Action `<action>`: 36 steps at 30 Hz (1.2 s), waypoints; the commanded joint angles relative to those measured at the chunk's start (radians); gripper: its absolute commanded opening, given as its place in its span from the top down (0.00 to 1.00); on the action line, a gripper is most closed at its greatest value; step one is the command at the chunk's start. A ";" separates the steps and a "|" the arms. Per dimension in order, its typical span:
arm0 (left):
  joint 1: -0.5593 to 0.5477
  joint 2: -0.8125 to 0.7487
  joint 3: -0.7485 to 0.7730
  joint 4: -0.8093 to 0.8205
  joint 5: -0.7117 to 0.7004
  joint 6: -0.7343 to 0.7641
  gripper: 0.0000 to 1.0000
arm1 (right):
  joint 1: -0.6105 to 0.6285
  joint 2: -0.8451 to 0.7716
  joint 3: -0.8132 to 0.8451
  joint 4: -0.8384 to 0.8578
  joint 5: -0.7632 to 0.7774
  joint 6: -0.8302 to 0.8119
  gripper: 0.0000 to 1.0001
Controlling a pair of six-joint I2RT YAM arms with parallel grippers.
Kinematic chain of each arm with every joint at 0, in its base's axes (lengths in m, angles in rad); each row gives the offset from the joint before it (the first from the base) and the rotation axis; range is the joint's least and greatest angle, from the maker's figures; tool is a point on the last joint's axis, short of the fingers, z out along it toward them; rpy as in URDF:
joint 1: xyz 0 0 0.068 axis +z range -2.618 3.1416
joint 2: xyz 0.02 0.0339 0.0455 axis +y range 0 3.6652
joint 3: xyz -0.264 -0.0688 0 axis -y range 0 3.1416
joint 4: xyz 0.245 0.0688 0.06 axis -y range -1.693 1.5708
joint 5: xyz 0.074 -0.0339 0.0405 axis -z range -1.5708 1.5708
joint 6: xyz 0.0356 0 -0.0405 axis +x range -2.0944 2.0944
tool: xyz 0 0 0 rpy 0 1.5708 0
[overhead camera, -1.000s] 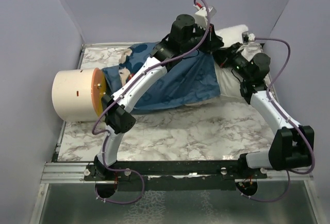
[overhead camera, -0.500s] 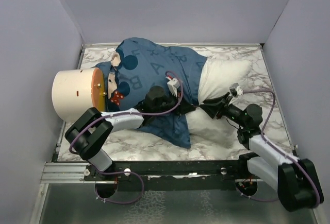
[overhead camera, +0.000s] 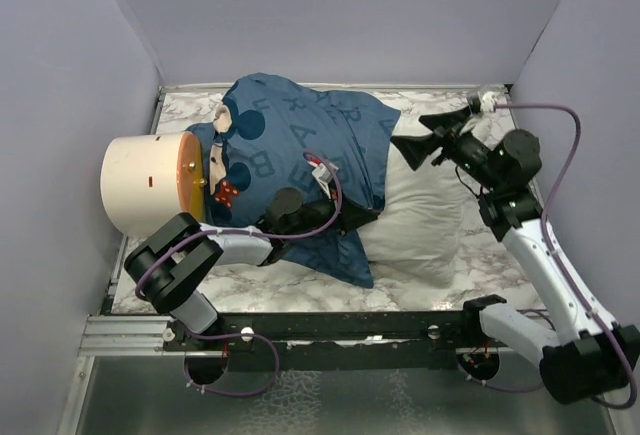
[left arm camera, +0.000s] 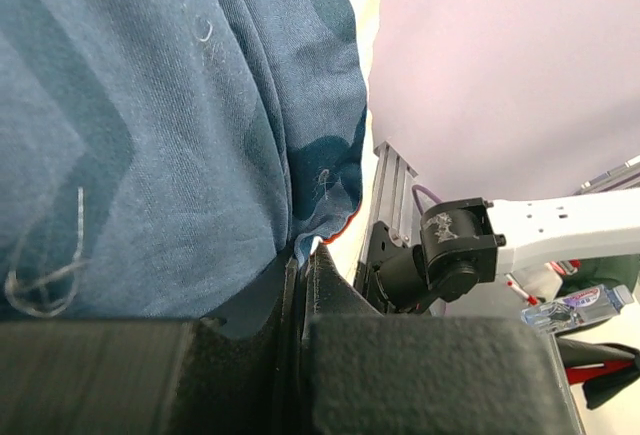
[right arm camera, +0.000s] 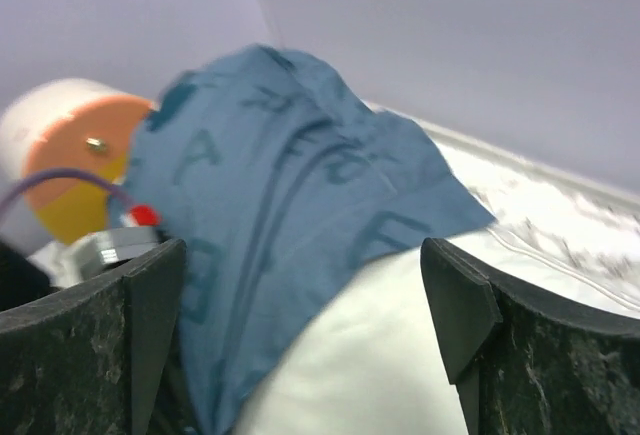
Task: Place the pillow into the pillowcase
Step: Stuff the pillow into the pillowcase.
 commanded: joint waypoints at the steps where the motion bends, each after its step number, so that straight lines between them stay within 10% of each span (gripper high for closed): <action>1: -0.017 -0.005 -0.040 -0.057 0.006 0.011 1.00 | -0.018 0.164 0.133 -0.235 0.165 -0.095 0.00; 8: -0.023 -0.020 -0.043 -0.115 -0.011 0.059 1.00 | -0.030 0.264 0.092 -0.321 0.343 -0.187 0.01; 14: -0.027 -0.025 -0.022 -0.175 -0.032 0.102 1.00 | -0.028 0.396 -0.087 -0.196 0.155 -0.132 0.74; 18: -0.029 -0.108 0.018 -0.334 -0.093 0.174 0.99 | -0.003 0.305 -0.223 0.002 0.048 -0.061 0.97; 27: 0.008 -0.438 0.274 -0.913 -0.333 0.315 0.20 | 0.016 0.114 -0.398 0.269 -0.003 0.029 0.99; 36: 0.058 -0.198 0.917 -1.473 -0.488 0.453 0.22 | 0.046 0.141 -0.406 0.341 -0.018 0.068 0.99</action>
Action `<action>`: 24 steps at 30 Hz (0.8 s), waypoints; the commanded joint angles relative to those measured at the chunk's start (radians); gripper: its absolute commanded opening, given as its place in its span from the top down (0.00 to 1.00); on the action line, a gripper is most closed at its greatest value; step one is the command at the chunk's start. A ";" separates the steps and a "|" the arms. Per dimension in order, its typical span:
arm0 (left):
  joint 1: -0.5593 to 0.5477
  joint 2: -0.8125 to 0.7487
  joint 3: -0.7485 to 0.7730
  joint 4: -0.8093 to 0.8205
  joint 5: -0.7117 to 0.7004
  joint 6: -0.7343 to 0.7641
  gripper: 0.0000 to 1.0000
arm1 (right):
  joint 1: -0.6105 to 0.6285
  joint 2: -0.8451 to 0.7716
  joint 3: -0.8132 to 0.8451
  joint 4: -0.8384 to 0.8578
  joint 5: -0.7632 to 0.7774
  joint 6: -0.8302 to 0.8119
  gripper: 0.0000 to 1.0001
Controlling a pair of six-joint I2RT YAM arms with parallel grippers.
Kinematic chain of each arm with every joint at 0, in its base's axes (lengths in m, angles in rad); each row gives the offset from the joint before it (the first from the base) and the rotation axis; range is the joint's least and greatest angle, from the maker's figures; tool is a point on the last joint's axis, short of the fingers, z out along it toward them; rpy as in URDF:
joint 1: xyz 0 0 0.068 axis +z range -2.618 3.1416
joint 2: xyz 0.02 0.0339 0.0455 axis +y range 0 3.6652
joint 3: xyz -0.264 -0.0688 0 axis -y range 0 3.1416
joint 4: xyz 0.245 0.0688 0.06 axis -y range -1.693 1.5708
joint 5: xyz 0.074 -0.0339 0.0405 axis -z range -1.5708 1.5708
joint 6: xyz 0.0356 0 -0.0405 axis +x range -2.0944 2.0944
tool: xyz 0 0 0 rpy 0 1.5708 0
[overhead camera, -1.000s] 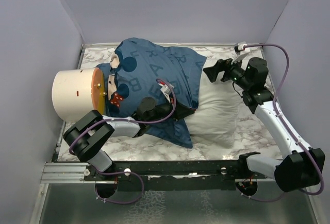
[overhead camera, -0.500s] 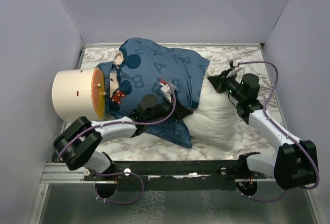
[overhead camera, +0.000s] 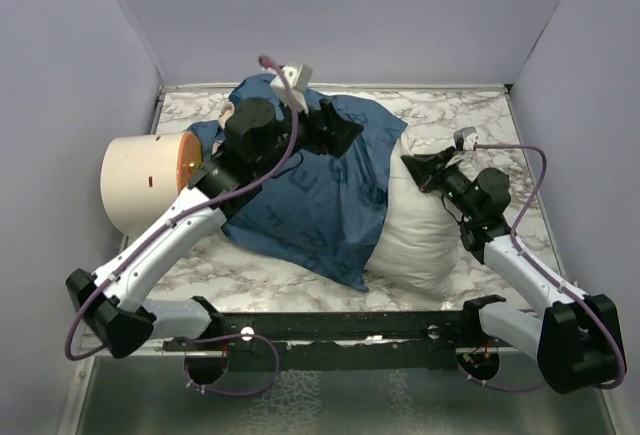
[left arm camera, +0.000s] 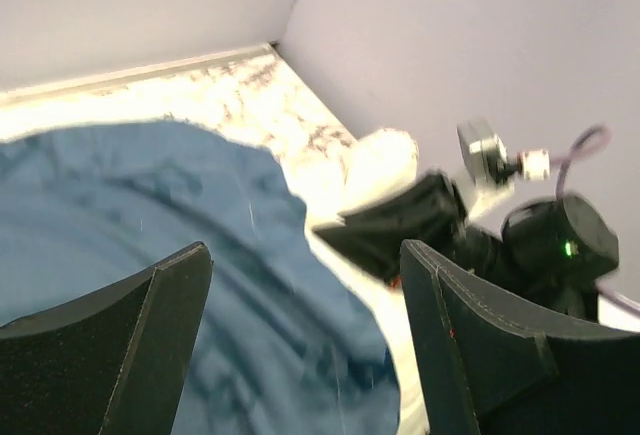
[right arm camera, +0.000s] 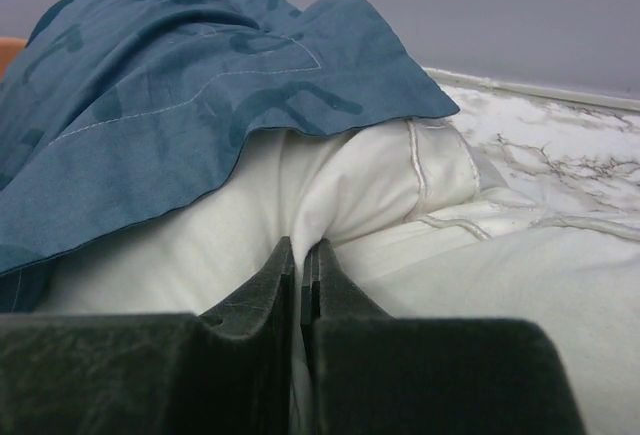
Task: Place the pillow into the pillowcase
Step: Stuff the pillow into the pillowcase.
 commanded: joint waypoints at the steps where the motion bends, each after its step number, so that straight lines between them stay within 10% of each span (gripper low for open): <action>1: -0.074 0.222 0.332 -0.406 -0.220 0.174 0.22 | 0.051 0.026 -0.041 -0.060 -0.131 0.051 0.99; 18: -0.226 0.866 1.051 -0.824 -0.637 0.526 0.22 | 0.061 -0.006 -0.055 -0.083 -0.118 0.037 0.99; 24: -0.226 0.890 1.104 -0.840 -0.680 0.531 0.48 | 0.060 0.004 -0.054 -0.084 -0.114 0.028 0.99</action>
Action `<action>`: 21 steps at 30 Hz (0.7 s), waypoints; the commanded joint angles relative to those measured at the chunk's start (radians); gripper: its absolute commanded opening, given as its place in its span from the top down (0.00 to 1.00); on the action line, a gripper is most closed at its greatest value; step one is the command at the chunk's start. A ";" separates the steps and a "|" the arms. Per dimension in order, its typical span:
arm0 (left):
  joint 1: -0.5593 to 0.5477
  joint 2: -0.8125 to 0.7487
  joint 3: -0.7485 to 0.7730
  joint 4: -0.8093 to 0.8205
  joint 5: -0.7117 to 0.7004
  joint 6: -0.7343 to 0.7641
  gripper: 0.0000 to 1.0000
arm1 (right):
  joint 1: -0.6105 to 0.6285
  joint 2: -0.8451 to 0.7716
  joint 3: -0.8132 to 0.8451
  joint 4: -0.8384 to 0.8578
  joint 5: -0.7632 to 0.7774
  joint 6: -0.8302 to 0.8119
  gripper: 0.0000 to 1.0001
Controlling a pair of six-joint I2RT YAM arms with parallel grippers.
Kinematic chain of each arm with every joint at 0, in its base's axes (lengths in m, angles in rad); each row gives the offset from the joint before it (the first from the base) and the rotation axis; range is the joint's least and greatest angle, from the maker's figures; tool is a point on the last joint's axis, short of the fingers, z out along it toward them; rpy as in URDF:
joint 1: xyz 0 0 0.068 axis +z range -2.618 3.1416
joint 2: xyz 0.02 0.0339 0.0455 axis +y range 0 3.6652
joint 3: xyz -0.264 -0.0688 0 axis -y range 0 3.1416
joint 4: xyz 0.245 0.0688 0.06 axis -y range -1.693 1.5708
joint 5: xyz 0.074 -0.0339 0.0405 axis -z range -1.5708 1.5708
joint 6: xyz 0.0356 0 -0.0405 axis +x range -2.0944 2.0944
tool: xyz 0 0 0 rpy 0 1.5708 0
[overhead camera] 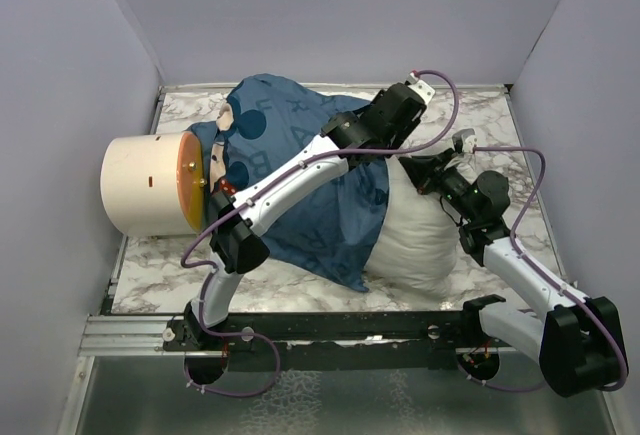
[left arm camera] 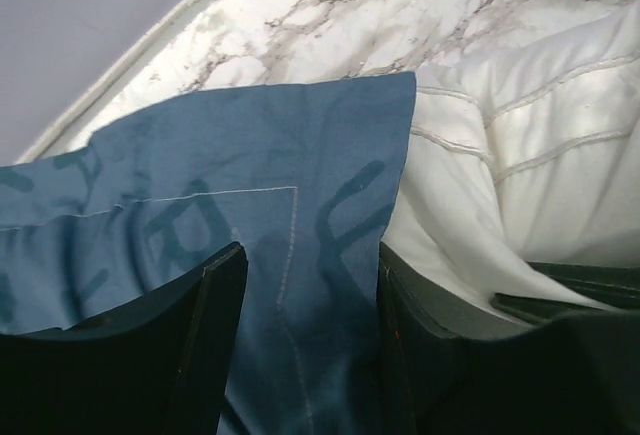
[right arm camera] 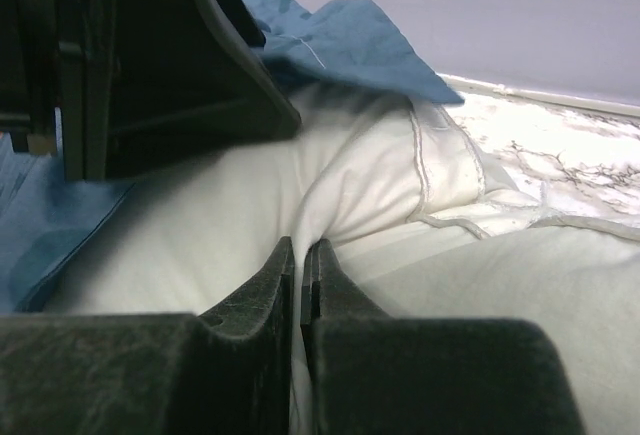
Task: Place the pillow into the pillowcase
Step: Stuff the pillow into the pillowcase.
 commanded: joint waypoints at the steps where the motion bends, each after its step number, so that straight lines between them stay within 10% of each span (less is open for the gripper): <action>1: 0.006 0.011 0.063 -0.045 -0.098 0.040 0.53 | 0.037 0.022 -0.040 -0.099 -0.117 0.016 0.99; 6: 0.016 0.022 0.103 -0.056 -0.072 0.054 0.98 | 0.037 0.032 -0.034 -0.093 -0.122 0.018 0.99; 14: 0.022 -0.086 0.220 0.354 0.441 -0.063 1.00 | 0.037 0.152 0.199 -0.051 -0.046 0.051 0.99; 21: 0.085 -0.113 0.336 0.866 0.969 -0.534 1.00 | 0.037 0.264 0.689 0.041 -0.058 0.089 0.99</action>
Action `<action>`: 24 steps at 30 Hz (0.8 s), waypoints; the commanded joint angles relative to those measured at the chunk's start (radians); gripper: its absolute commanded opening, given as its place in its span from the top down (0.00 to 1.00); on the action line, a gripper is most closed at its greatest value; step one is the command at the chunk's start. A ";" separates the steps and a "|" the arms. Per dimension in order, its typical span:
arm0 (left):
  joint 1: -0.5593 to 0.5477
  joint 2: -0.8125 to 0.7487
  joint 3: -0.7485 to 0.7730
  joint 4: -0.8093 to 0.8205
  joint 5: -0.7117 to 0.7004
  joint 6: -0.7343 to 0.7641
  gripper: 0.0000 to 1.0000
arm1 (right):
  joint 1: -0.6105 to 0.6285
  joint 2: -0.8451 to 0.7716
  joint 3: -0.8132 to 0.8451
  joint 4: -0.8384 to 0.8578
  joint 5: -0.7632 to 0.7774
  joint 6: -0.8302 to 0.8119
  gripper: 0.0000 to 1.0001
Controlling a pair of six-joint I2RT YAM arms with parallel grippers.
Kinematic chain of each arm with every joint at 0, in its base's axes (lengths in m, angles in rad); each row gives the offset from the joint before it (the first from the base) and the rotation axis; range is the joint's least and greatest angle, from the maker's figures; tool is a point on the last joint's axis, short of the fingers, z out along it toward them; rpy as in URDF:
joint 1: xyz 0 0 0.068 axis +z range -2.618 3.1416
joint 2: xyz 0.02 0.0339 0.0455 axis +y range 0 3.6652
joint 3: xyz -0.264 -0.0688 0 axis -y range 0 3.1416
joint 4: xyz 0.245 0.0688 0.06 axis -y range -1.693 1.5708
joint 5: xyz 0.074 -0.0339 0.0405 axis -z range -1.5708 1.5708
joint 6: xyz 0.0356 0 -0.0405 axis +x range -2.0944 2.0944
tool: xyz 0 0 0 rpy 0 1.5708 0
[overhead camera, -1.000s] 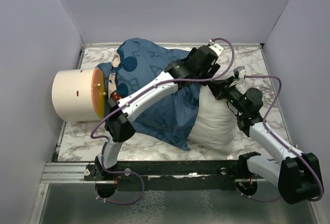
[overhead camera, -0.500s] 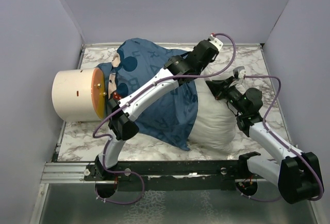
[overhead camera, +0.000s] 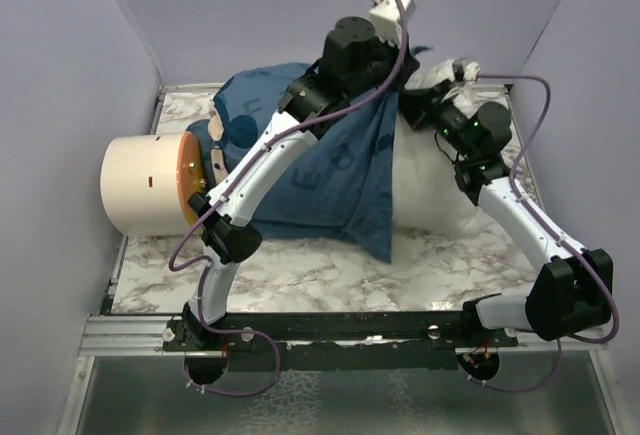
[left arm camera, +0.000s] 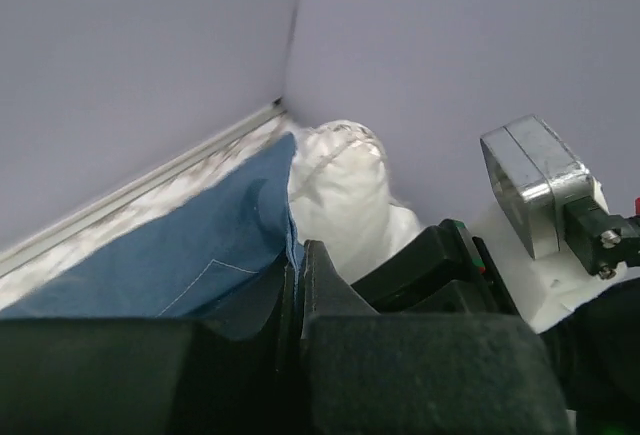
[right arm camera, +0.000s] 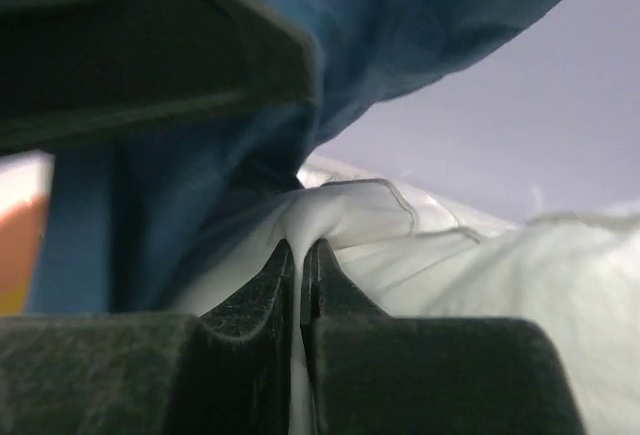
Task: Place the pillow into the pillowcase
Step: Stuff the pillow into the pillowcase.
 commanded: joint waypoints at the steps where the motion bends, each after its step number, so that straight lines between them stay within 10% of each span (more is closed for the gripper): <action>1: -0.024 -0.151 0.025 0.639 0.559 -0.369 1.00 | 0.022 -0.017 0.220 0.187 -0.072 0.055 0.99; 8: -0.011 -0.680 -1.047 1.036 0.473 -0.332 1.00 | 0.025 -0.142 -0.329 0.269 -0.202 -0.034 0.99; 15: -0.001 -0.702 -1.842 1.429 0.436 -0.546 1.00 | 0.034 -0.220 -0.751 0.366 -0.405 0.075 0.94; 24: -0.005 -0.677 -2.039 1.619 0.409 -0.631 1.00 | 0.041 -0.664 -0.527 -0.069 -0.453 0.065 0.51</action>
